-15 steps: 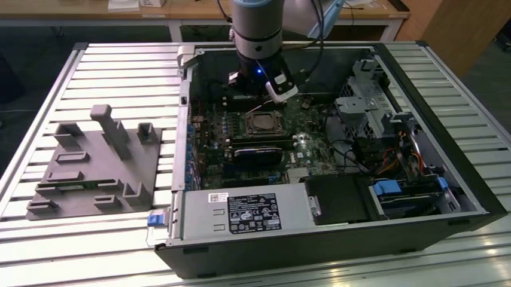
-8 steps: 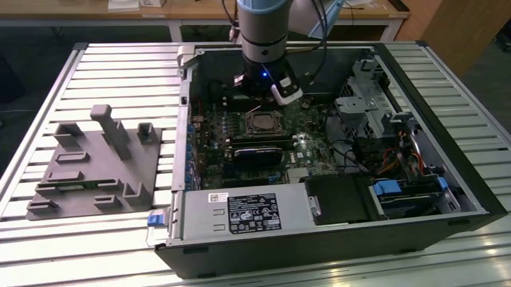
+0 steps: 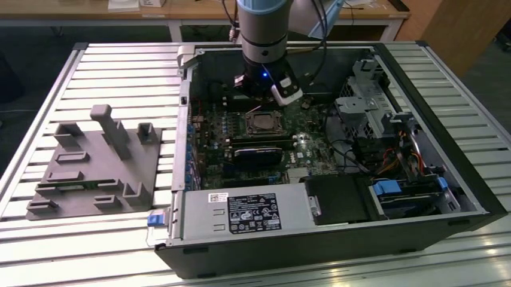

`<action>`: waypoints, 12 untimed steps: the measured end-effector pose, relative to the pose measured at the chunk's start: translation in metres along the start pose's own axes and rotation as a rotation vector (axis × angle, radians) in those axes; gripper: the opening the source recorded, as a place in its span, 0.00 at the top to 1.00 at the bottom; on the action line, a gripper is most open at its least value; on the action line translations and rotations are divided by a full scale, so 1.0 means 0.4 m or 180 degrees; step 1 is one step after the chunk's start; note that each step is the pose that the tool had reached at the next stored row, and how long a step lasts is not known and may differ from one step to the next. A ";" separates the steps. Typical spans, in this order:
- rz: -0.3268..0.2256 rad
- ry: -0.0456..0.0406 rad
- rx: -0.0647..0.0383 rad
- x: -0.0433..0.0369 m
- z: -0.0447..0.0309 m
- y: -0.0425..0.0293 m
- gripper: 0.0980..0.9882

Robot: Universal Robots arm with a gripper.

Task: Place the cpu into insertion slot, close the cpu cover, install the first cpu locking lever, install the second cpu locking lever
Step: 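Install the first cpu locking lever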

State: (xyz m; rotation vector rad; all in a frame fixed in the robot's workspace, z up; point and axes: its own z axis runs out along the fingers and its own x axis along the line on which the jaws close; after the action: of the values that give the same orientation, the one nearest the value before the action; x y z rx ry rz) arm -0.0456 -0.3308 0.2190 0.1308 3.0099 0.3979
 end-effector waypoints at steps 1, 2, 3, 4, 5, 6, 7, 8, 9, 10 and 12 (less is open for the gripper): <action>-0.0003 -0.0012 0.0002 0.001 0.002 -0.001 0.99; -0.0010 -0.0028 0.0020 0.002 0.002 -0.001 0.99; -0.0015 -0.0046 0.0028 0.003 0.003 -0.001 0.99; -0.0019 -0.0059 0.0030 0.003 0.004 -0.001 0.99; -0.0020 -0.0062 0.0030 0.003 0.004 -0.001 0.99; -0.0020 -0.0063 0.0030 0.003 0.004 -0.001 0.99; -0.0021 -0.0064 0.0029 0.003 0.004 -0.002 0.99; -0.0024 -0.0078 0.0028 0.004 0.004 -0.002 0.99; -0.0030 -0.0104 0.0023 0.005 0.005 -0.002 0.99; -0.0037 -0.0131 0.0017 0.006 0.006 -0.003 0.99; -0.0049 -0.0181 0.0004 0.009 0.008 -0.003 0.99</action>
State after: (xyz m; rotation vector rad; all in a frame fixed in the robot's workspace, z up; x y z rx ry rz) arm -0.0491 -0.3310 0.2153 0.1169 2.9534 0.3840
